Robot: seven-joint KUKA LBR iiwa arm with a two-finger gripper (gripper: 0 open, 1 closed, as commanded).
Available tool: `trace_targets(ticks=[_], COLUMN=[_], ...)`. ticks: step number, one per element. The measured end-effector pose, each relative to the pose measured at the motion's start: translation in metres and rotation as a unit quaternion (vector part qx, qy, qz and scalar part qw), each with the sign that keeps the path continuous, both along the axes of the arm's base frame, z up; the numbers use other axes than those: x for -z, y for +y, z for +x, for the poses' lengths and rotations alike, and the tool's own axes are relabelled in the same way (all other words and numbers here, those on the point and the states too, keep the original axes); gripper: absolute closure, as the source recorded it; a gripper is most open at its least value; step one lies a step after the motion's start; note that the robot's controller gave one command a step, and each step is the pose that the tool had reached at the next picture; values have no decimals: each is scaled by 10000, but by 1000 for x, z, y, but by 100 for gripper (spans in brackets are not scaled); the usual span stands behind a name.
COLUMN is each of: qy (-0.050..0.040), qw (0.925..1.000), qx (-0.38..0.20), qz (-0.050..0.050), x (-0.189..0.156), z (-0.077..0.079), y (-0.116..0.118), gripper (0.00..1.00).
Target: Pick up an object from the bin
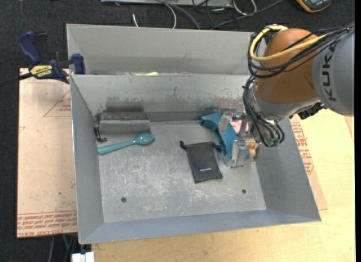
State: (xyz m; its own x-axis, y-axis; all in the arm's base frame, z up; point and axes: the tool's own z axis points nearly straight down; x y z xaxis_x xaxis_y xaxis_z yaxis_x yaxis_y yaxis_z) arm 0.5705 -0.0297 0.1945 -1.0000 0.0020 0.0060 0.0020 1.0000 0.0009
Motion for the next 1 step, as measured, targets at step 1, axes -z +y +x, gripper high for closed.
trace_targets(ticks=[1], qy=[-37], qw=[10000], qx=[-4], qz=[-3], x=[-4], z=[2], y=[0], gripper=[0])
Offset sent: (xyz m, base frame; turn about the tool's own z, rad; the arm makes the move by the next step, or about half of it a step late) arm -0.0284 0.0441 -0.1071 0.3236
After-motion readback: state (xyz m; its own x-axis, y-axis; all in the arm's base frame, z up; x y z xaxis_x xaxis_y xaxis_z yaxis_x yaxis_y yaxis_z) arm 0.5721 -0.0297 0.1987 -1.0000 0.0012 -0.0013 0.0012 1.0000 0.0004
